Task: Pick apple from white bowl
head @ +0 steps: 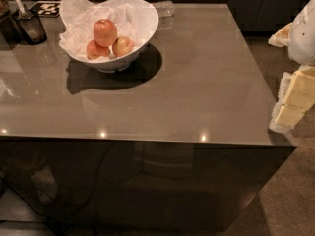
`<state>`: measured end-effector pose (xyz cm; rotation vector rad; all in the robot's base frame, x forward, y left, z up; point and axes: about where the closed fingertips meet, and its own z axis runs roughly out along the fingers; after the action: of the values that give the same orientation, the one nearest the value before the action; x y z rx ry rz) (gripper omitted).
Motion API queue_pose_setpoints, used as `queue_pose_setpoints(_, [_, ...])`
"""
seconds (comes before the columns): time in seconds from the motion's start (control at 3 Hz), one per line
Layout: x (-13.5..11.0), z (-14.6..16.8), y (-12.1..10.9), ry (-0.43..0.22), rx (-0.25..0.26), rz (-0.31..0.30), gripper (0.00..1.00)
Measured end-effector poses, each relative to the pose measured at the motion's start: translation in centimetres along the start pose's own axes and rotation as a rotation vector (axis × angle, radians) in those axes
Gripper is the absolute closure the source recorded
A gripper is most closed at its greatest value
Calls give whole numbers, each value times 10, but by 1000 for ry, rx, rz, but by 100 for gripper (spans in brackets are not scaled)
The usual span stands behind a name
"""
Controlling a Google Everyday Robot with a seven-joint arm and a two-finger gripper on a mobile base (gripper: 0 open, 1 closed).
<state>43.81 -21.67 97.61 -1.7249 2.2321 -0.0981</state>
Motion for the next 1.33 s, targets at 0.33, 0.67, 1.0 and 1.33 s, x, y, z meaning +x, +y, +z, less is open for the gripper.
queue_pose_setpoints(0.33, [0, 0, 0, 0, 0, 0, 0])
queue_pose_setpoints(0.67, [-5, -3, -4, 15, 16, -6, 0])
queue_pose_setpoints(1.0, [-22, -4, -22, 70, 25, -33, 0])
queue_pose_setpoints(1.33, [-40, -8, -33, 120, 54, -102, 0])
